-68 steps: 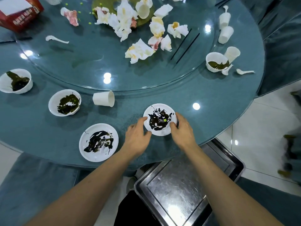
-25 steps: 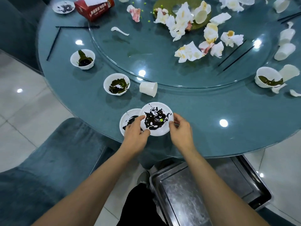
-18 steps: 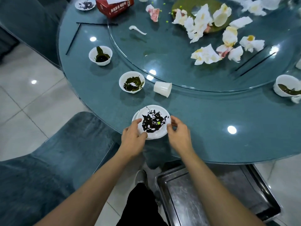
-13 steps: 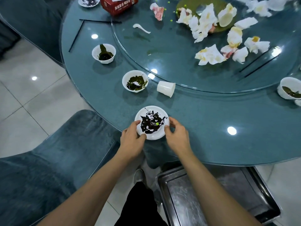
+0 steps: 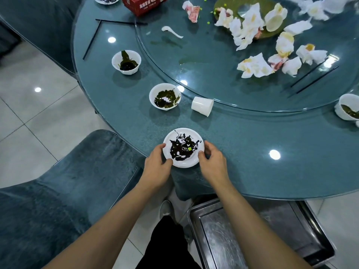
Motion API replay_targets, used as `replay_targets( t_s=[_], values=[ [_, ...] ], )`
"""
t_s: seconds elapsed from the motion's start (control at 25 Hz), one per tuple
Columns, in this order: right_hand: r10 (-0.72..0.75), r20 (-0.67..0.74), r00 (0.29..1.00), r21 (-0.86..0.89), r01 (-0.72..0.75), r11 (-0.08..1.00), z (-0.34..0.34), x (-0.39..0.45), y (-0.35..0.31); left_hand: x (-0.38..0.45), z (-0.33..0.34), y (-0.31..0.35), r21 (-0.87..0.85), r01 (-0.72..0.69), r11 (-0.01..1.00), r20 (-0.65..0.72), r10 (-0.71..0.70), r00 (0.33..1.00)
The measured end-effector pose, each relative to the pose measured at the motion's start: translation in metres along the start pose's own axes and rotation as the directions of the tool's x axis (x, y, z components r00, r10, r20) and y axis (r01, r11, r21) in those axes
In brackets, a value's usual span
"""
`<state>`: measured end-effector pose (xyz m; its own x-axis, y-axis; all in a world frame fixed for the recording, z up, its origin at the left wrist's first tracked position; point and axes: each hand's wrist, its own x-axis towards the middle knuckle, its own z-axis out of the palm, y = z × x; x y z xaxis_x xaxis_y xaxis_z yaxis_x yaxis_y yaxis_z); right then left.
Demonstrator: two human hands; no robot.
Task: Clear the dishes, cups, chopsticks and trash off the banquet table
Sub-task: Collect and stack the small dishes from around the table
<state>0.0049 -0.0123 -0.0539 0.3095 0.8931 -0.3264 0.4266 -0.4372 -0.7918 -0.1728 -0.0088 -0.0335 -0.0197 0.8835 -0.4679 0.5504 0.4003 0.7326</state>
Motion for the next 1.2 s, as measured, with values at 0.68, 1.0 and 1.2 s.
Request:
replay_targets(
  t_s=[0.68, 1.0, 1.2],
  values=[
    [0.108, -0.06, 0.992, 0.082, -0.103, 0.991, -0.002, 0.001, -0.011, 0.002, -0.012, 0.01, -0.226, -0.014, 0.974, 0.141, 0.047, 0.989],
    [0.177, -0.252, 0.952, 0.222, -0.121, 0.967, -0.038, -0.033, -0.018, -0.023, -0.014, 0.051, -0.24, -0.129, 0.962, 0.261, 0.192, 0.946],
    [0.241, -0.356, 0.903, 0.304, -0.132, 0.943, -0.065, -0.061, -0.011, -0.036, 0.001, 0.069, -0.221, -0.231, 0.948, 0.32, 0.294, 0.9]
  ],
)
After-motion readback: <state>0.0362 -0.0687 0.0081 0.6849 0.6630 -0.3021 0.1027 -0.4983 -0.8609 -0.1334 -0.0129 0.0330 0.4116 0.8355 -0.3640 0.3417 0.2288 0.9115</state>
